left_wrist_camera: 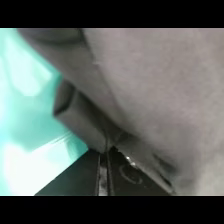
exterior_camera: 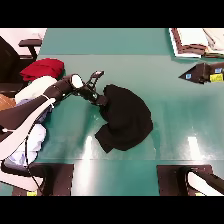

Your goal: Fold the shirts.

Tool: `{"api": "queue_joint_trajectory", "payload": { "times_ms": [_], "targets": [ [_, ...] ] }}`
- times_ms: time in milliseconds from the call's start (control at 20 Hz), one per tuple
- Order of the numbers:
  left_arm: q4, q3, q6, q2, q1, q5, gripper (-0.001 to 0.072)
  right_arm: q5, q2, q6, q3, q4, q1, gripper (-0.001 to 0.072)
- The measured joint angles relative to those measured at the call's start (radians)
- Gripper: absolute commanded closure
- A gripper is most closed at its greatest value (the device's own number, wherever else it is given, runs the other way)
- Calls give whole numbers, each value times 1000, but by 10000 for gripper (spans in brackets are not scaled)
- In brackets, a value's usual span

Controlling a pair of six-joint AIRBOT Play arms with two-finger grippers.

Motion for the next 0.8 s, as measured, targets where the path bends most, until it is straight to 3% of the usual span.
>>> {"api": "queue_joint_trajectory", "payload": {
  "times_ms": [100, 200, 250, 550, 700, 800],
  "targets": [
    [87, 36, -32, 17, 0, -3, 681, 20, 14, 31, -60, -68, 0, 676],
    [145, 65, -50, 33, 0, -3, 680, 17, 35, 49, -169, -108, 1, 210],
    [166, 78, -56, 39, 0, -3, 680, 5, 43, 55, -241, -112, 2, 184],
    [214, 105, -73, 53, -2, -6, 680, -154, -28, 16, -626, 84, 63, 215],
    [219, 108, -75, 54, -2, -11, 680, -261, -126, -38, -684, 209, 169, 292],
    [220, 108, -76, 54, -2, -21, 680, -328, -194, -58, -665, 251, 245, 565]
  ]
}}
